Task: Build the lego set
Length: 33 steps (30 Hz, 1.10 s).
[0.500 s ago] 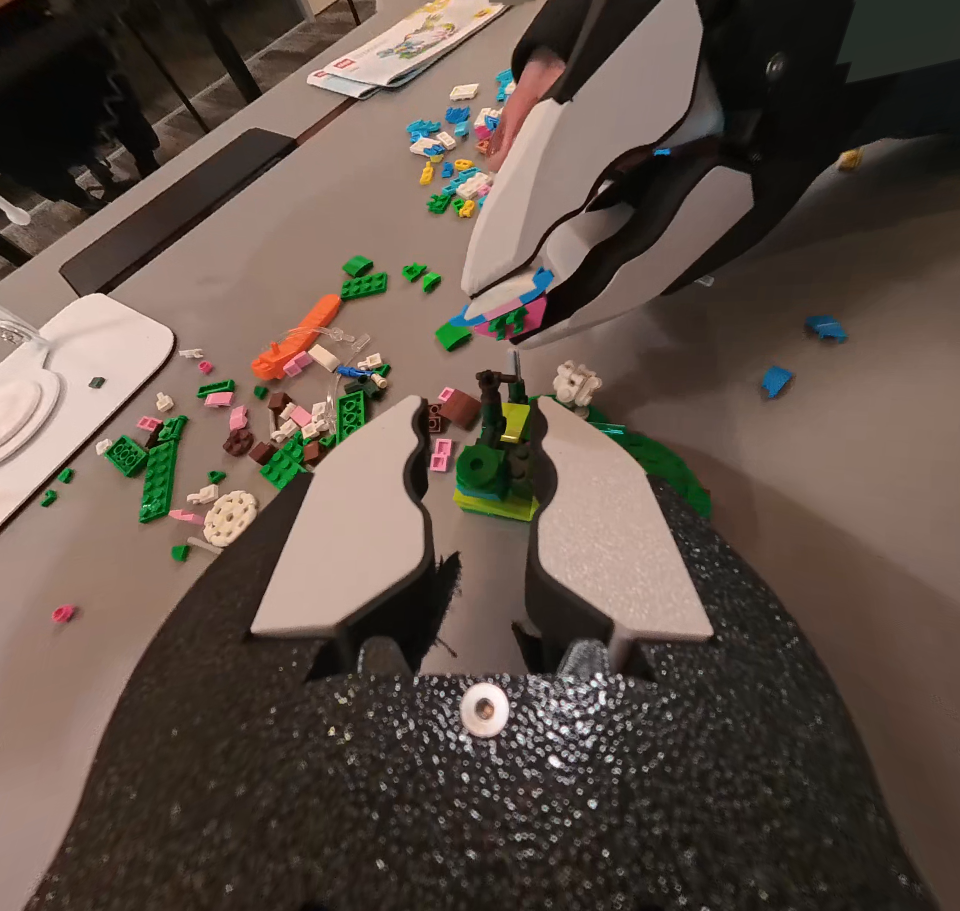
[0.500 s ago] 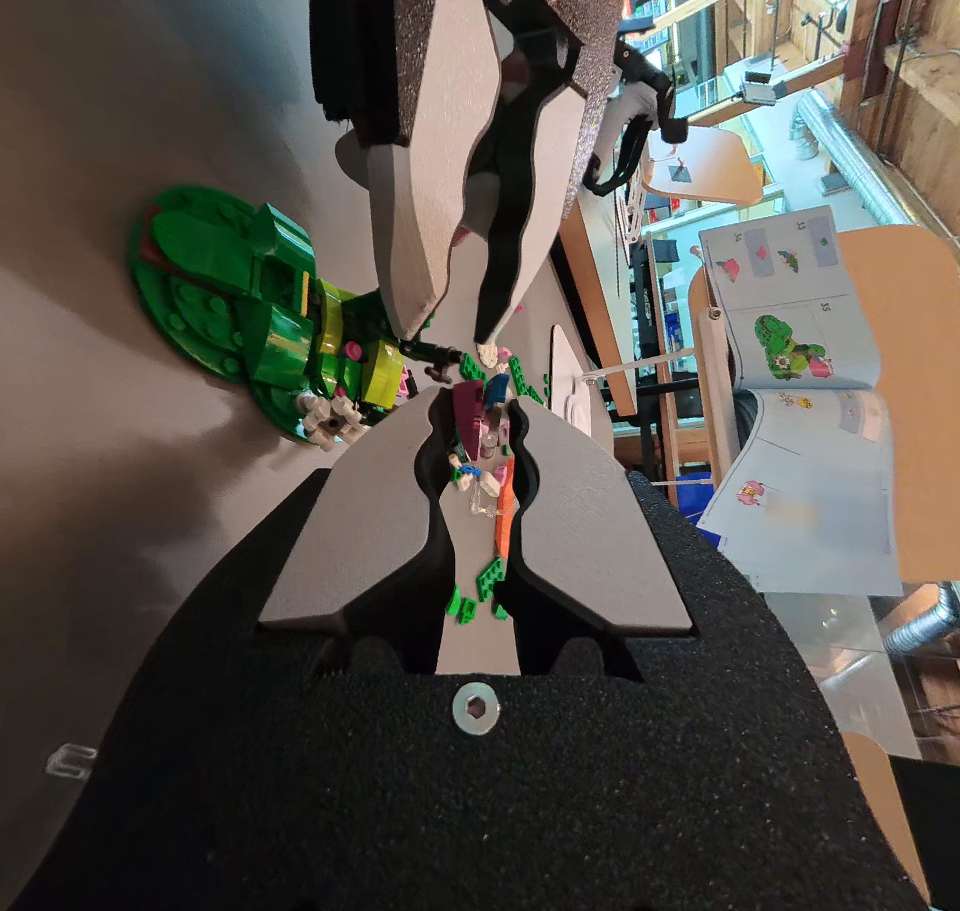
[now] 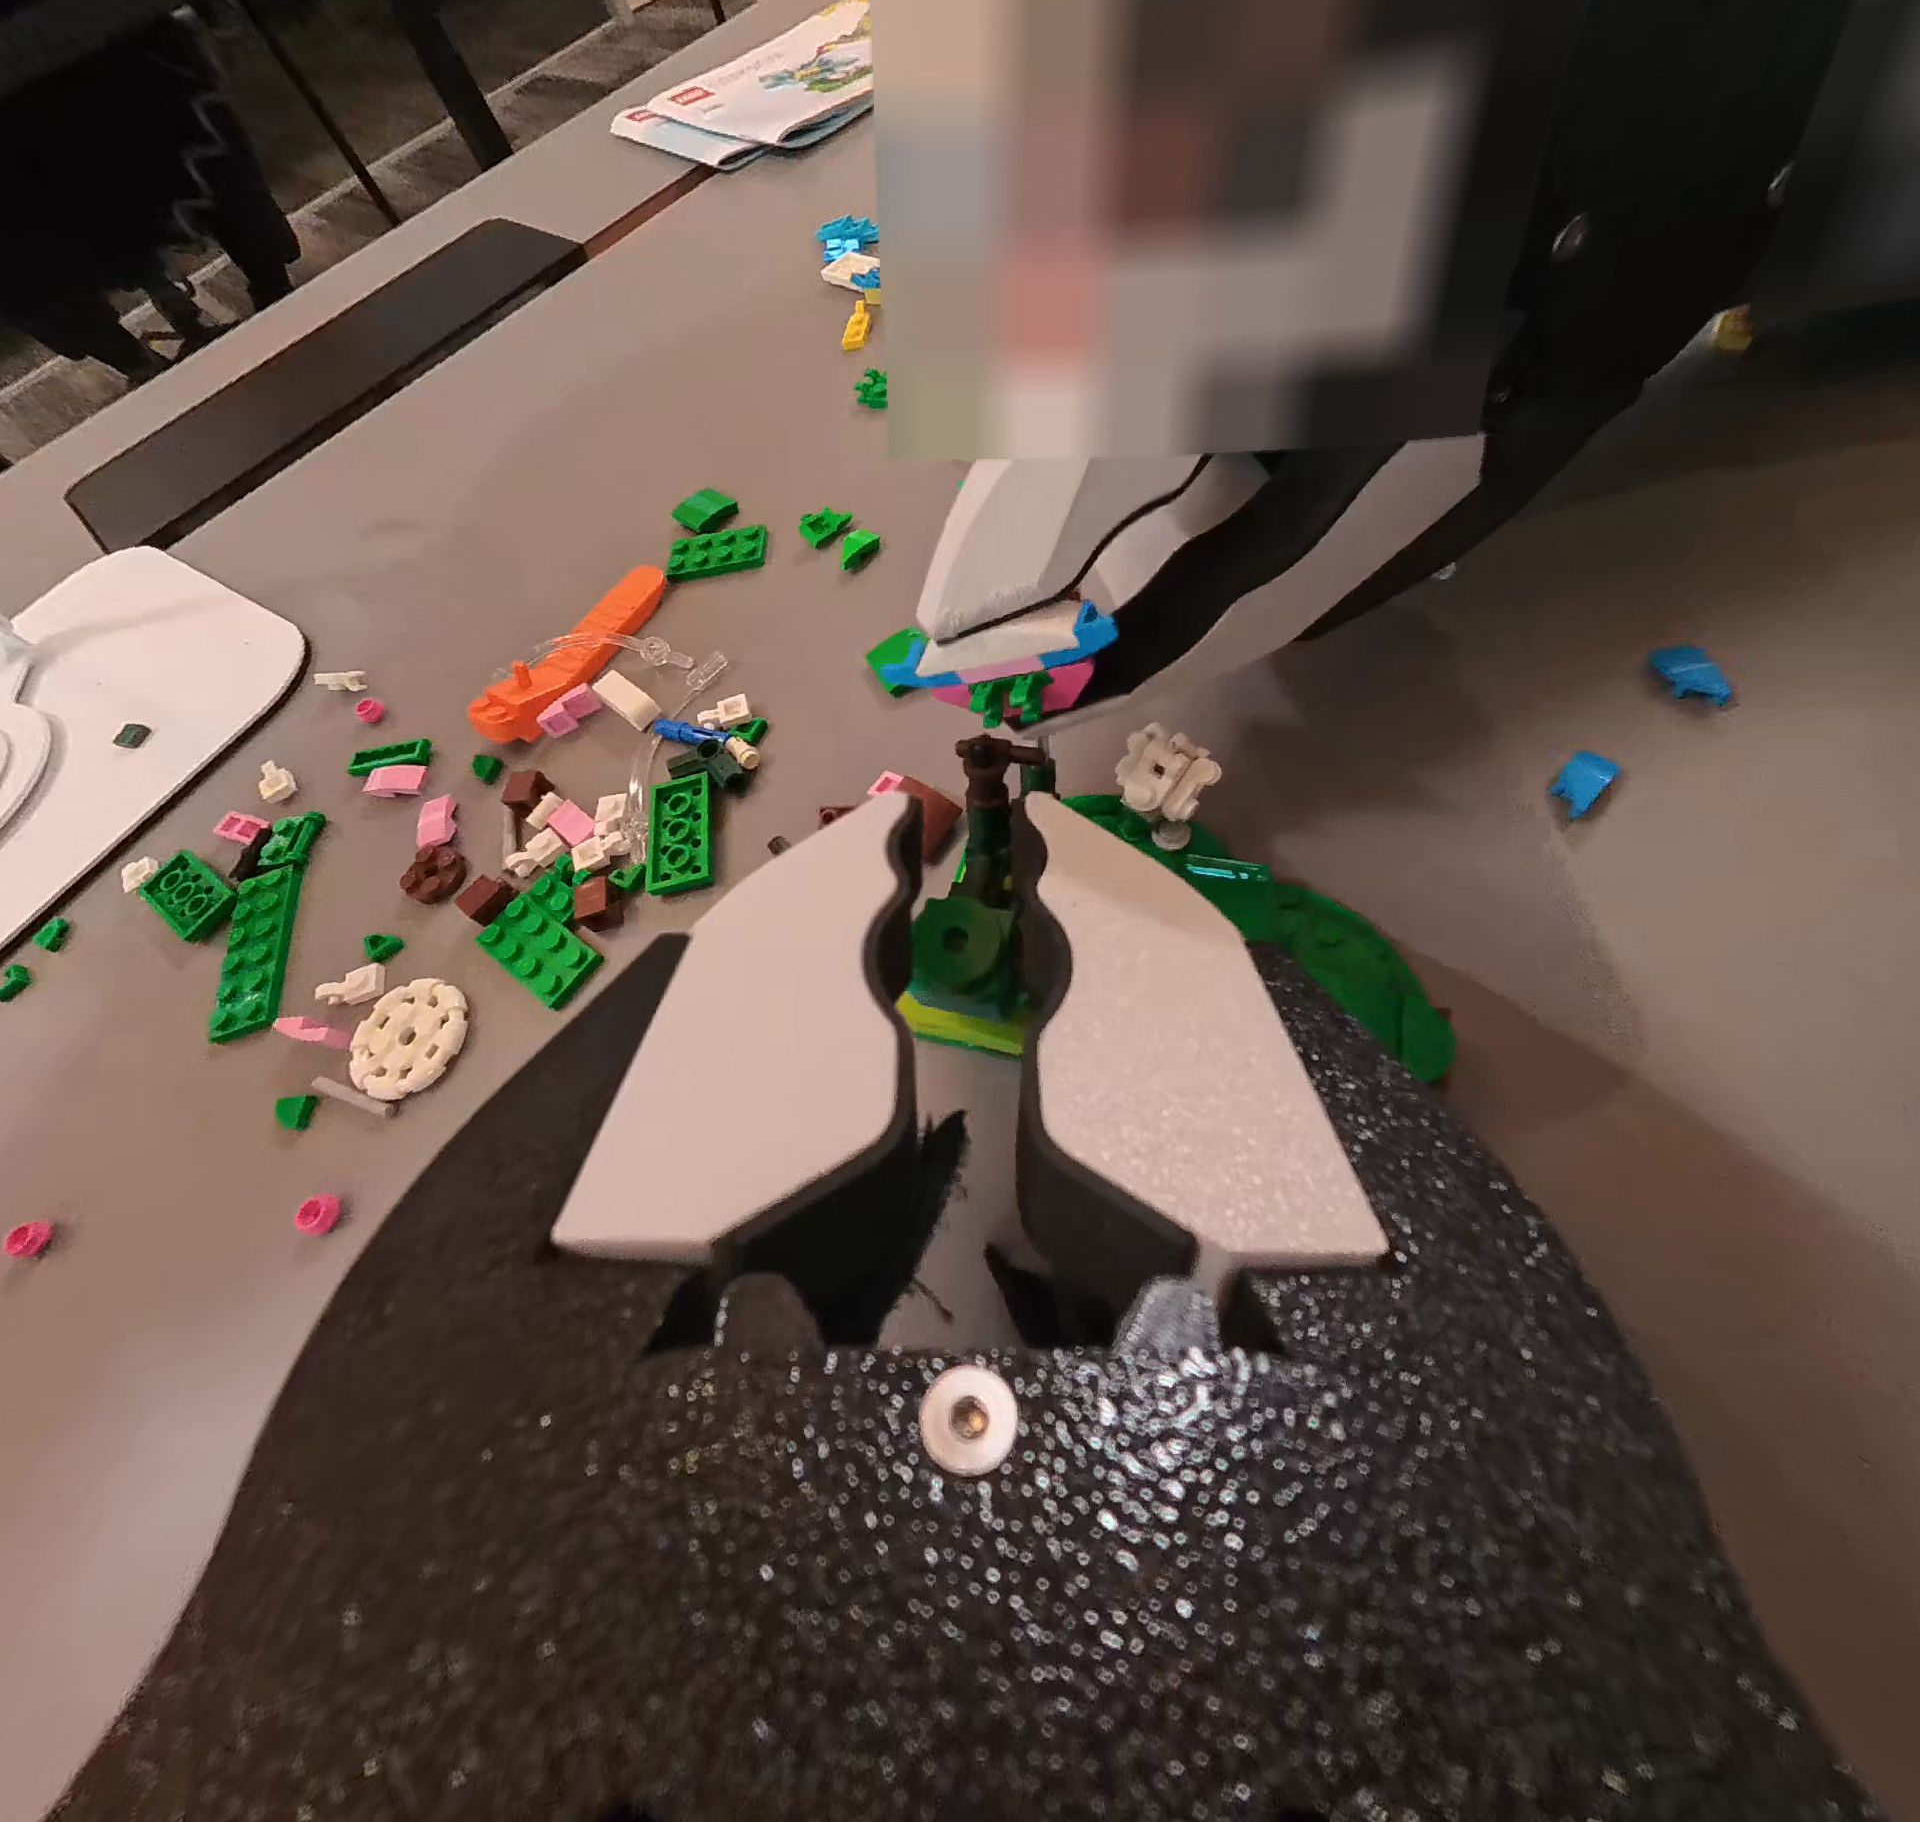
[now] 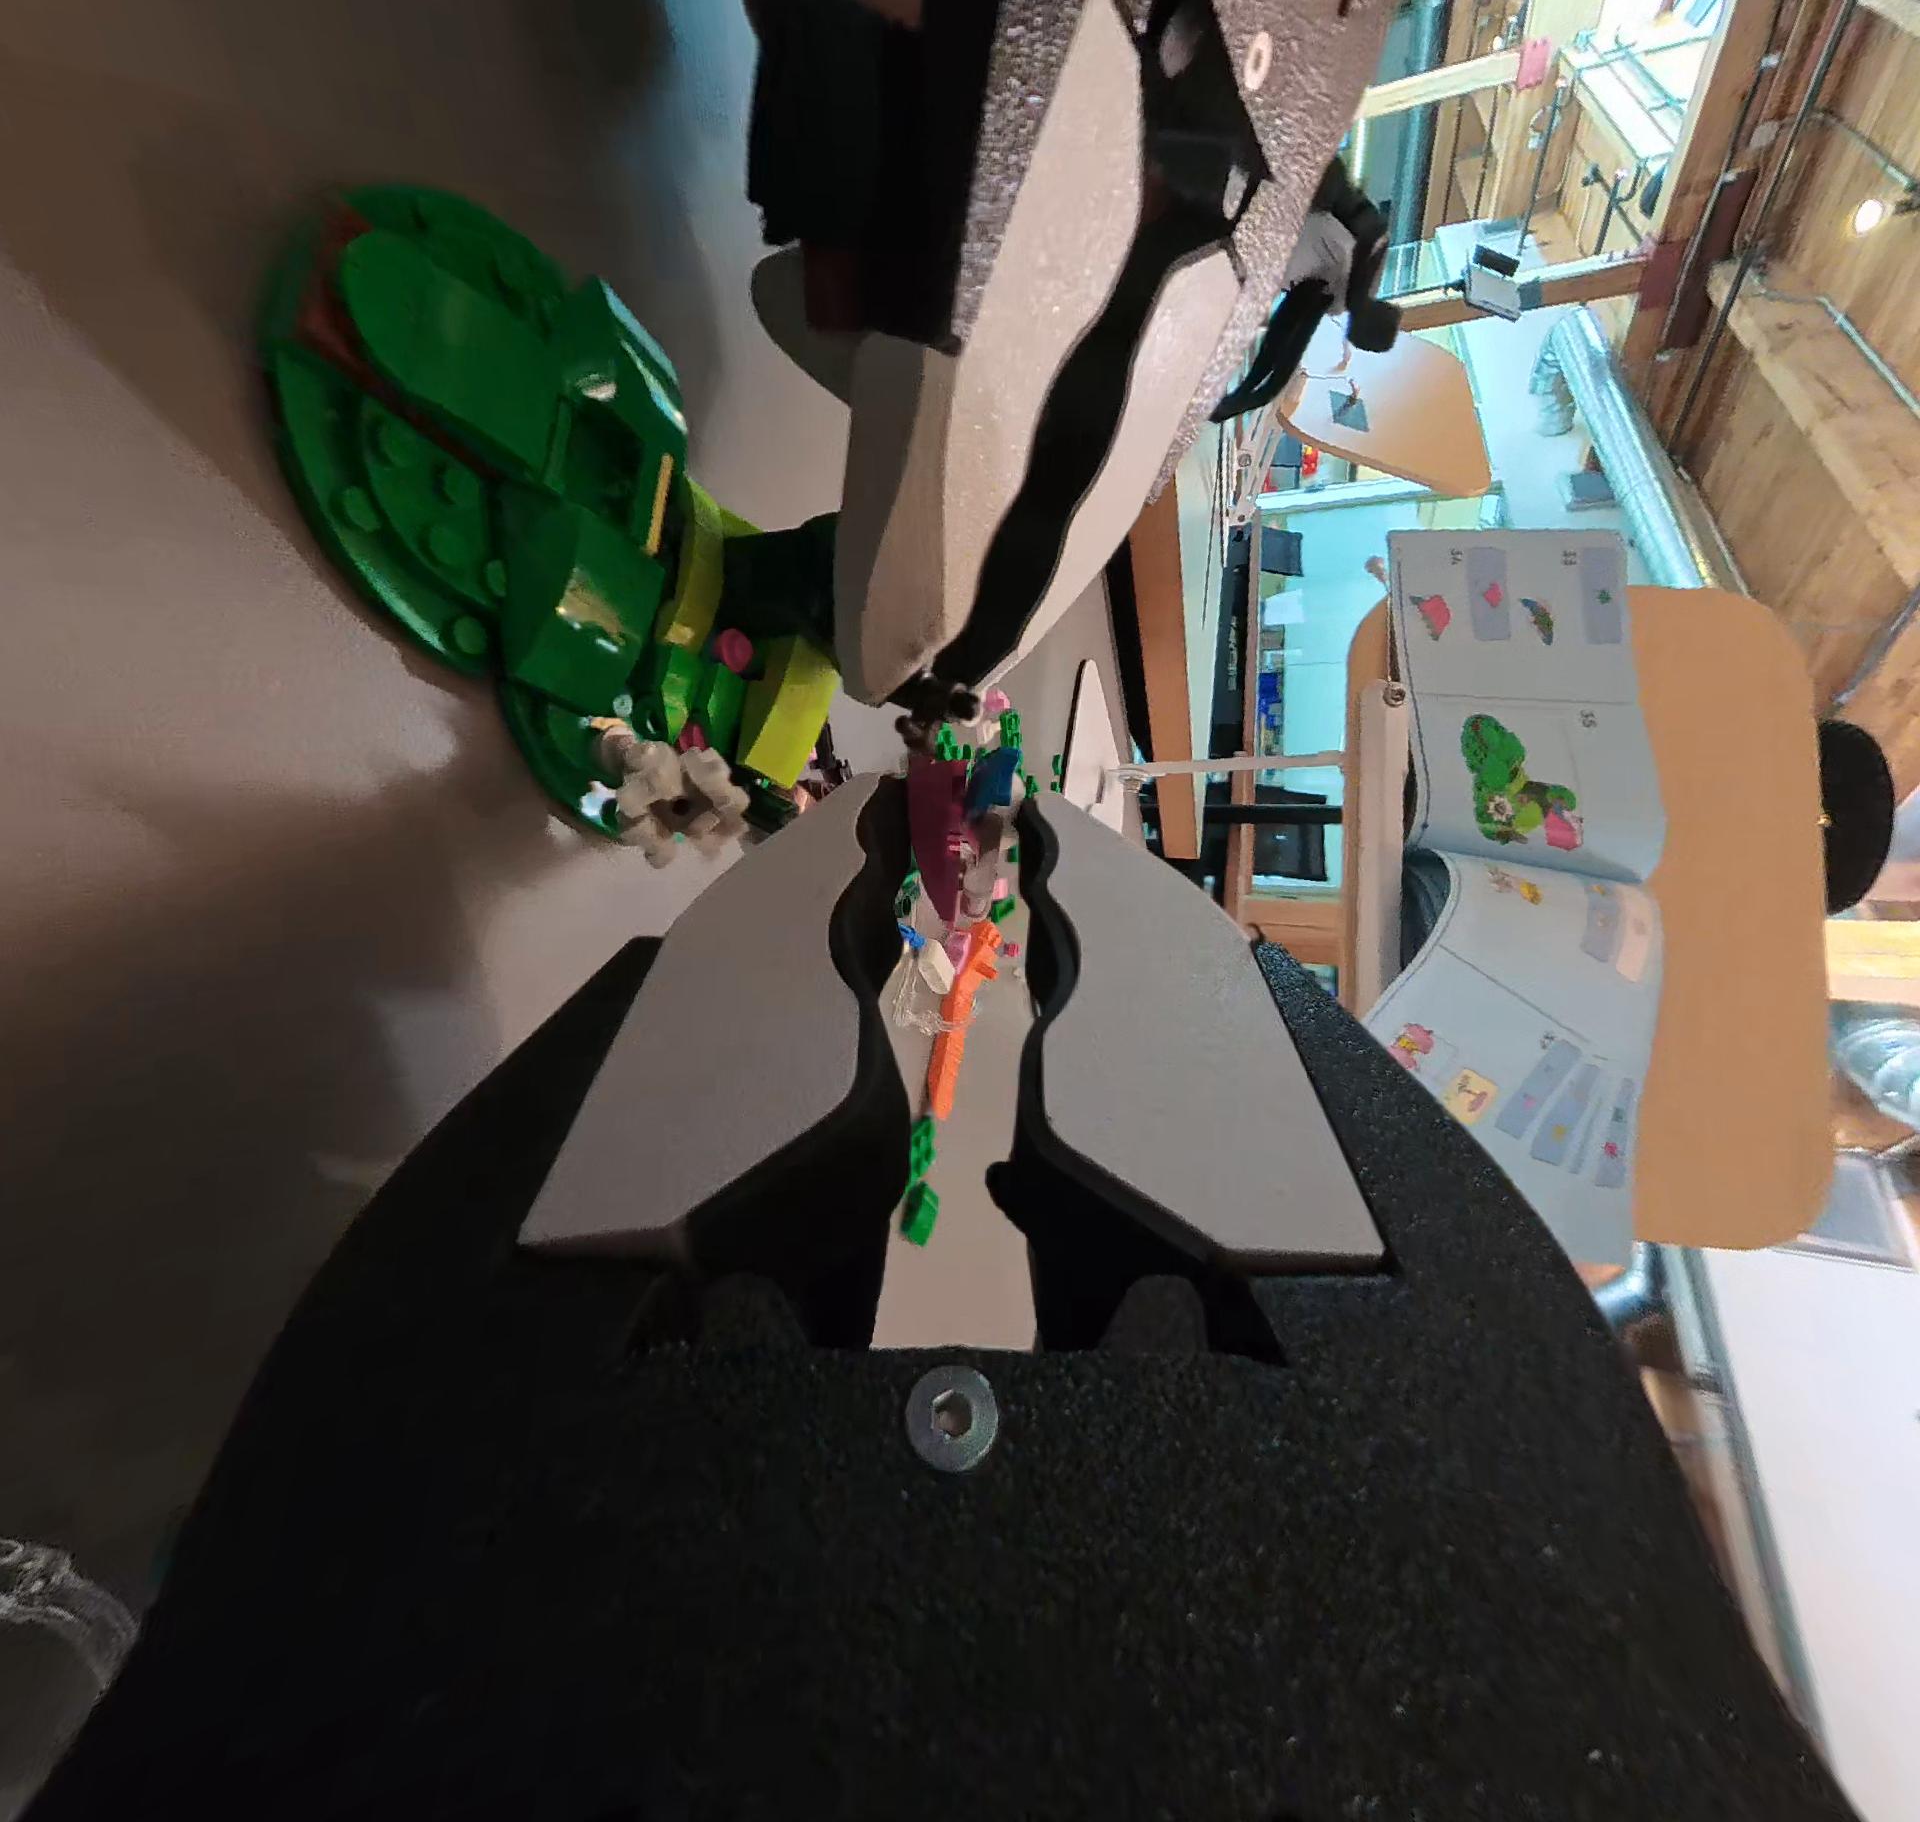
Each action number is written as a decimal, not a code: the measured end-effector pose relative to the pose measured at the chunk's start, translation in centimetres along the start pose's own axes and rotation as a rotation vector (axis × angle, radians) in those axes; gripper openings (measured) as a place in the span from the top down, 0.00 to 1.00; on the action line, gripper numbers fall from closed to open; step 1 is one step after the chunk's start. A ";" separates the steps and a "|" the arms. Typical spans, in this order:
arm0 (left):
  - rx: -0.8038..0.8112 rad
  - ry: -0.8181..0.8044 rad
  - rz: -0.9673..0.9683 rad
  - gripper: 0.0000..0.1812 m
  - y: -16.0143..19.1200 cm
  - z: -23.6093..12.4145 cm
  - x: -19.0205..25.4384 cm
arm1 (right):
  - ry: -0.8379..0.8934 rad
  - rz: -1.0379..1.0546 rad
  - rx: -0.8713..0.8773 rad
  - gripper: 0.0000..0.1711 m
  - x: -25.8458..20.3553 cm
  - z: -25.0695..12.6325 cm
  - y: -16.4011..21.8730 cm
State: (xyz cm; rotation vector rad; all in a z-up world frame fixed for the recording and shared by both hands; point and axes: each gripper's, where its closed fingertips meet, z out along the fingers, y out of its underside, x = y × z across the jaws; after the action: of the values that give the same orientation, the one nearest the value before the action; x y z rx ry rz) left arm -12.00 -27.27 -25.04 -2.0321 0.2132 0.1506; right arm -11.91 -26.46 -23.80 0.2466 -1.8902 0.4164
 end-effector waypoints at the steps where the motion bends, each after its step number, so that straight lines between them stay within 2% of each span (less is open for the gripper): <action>1: 0.004 0.003 0.001 0.93 0.0 0.1 0.1 | -0.004 -0.023 -0.007 0.89 -0.2 0.0 0.0; 3: 0.008 0.006 0.010 0.96 0.0 0.2 0.2 | -0.004 -0.066 -0.022 0.89 -0.3 0.1 -0.1; 19: 0.037 0.052 -0.011 0.96 -0.1 0.3 0.6 | 0.027 -0.188 -0.053 0.89 -0.5 0.2 -0.2; 33: 0.035 0.083 -0.038 0.96 0.0 0.2 0.7 | 0.047 -0.196 -0.043 0.88 -0.5 0.3 -0.4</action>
State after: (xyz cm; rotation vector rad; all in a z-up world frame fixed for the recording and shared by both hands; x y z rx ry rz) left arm -11.35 -27.12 -25.25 -2.0084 0.2280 0.0388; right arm -11.87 -26.96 -24.30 0.3862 -1.8073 0.2463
